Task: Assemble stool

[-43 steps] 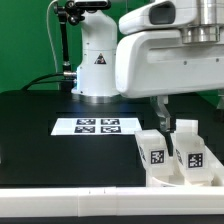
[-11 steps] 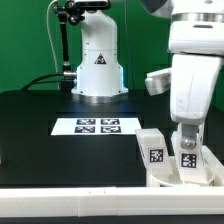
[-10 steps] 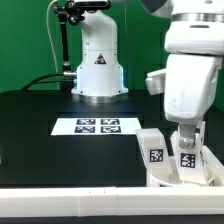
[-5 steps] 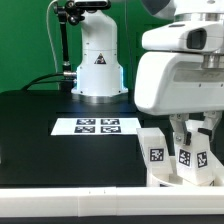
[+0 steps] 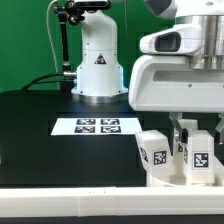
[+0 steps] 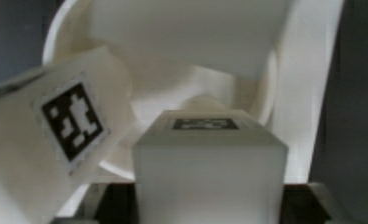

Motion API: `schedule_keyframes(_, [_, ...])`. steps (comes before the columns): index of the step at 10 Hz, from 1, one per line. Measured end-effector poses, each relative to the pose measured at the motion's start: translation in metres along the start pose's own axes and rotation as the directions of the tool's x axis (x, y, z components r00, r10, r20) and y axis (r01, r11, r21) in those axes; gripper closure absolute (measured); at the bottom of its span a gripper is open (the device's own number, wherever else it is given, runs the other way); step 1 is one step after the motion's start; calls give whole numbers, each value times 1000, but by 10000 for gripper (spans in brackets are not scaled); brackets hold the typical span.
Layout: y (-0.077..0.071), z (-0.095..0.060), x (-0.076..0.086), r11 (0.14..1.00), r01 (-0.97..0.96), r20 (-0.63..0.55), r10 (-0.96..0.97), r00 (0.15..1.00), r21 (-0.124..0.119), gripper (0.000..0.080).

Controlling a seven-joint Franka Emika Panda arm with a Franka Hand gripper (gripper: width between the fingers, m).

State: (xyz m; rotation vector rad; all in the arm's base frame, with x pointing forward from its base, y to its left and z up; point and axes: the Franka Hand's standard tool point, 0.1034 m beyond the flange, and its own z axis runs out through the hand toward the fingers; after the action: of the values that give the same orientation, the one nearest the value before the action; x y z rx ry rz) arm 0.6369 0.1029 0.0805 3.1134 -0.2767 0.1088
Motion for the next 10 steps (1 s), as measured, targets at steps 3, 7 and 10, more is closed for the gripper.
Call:
schedule_keyframes(3, [-4,0,-2,981,-192,15,192,981,6,459])
schedule_keyframes(7, [-7,0,-3,912,-410,27,410,912,15,459])
schedule_keyframes(10, [-10,0,-4,818,-576,42,574,817,20,459])
